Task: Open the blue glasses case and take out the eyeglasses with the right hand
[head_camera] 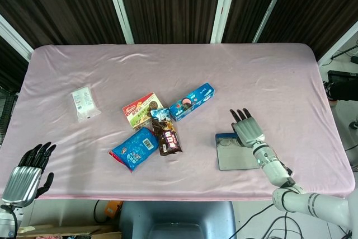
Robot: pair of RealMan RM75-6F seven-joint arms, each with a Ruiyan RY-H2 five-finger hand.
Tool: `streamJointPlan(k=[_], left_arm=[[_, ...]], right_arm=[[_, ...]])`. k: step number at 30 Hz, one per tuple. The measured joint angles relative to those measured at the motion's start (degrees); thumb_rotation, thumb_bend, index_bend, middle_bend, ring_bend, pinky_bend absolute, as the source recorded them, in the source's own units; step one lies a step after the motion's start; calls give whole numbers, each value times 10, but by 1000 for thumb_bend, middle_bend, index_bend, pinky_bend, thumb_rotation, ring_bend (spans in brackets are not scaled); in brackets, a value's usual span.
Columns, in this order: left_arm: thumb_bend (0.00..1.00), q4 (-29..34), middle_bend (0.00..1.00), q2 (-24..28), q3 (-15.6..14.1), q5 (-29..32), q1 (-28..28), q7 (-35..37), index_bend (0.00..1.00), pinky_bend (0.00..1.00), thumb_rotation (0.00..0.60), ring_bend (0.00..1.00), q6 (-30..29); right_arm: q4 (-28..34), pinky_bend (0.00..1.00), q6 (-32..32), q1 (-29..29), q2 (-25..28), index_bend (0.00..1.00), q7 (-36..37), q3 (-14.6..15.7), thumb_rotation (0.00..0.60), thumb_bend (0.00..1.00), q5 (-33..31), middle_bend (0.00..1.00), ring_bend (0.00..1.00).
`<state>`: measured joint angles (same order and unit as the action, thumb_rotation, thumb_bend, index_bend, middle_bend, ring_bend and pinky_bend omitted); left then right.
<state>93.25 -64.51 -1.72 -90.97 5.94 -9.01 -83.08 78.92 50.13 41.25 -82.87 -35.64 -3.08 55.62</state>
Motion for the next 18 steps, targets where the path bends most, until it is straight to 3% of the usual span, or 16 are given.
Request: streamJointPlan(k=[10,18], left_arm=[[458,0,51,1,0,0,0,2,0,155,600,53,-1],[459,-1,51,2,1,1,-1,6,0,155,600,52,-2]], right_arm=[[0,0,14,-2,-5,651,14,-4,600,553,12,14,0],[-14,0,67,-16,-22,654,50,-6,600,553,79,16,0]])
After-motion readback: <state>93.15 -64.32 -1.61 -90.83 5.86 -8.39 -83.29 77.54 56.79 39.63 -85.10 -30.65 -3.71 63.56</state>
